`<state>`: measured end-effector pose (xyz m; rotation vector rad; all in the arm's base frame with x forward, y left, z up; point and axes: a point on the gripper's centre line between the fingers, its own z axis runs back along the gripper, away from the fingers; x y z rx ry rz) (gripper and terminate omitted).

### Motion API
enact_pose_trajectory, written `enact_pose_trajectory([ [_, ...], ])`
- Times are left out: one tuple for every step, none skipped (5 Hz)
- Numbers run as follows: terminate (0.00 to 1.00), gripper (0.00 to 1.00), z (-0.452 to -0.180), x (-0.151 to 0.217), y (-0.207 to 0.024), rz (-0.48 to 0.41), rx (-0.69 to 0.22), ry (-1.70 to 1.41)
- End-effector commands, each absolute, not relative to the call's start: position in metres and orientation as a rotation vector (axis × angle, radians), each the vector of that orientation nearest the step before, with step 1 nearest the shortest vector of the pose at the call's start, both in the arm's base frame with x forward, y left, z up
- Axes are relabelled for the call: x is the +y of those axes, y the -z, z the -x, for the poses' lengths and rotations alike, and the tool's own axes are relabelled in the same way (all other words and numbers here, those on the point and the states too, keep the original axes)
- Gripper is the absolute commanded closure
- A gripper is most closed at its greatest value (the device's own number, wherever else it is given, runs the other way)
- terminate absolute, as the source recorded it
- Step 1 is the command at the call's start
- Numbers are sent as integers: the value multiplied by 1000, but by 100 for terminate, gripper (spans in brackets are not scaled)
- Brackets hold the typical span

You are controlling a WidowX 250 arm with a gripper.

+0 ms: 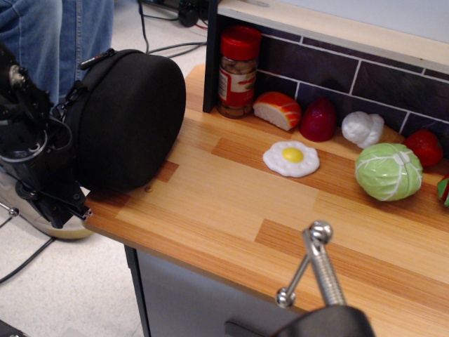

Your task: Zip zipper bag

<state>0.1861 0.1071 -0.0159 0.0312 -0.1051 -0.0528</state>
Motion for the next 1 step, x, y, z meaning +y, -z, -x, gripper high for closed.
enact_pose_trajectory([
  [100,100,-189,105,16,64,-176,3],
])
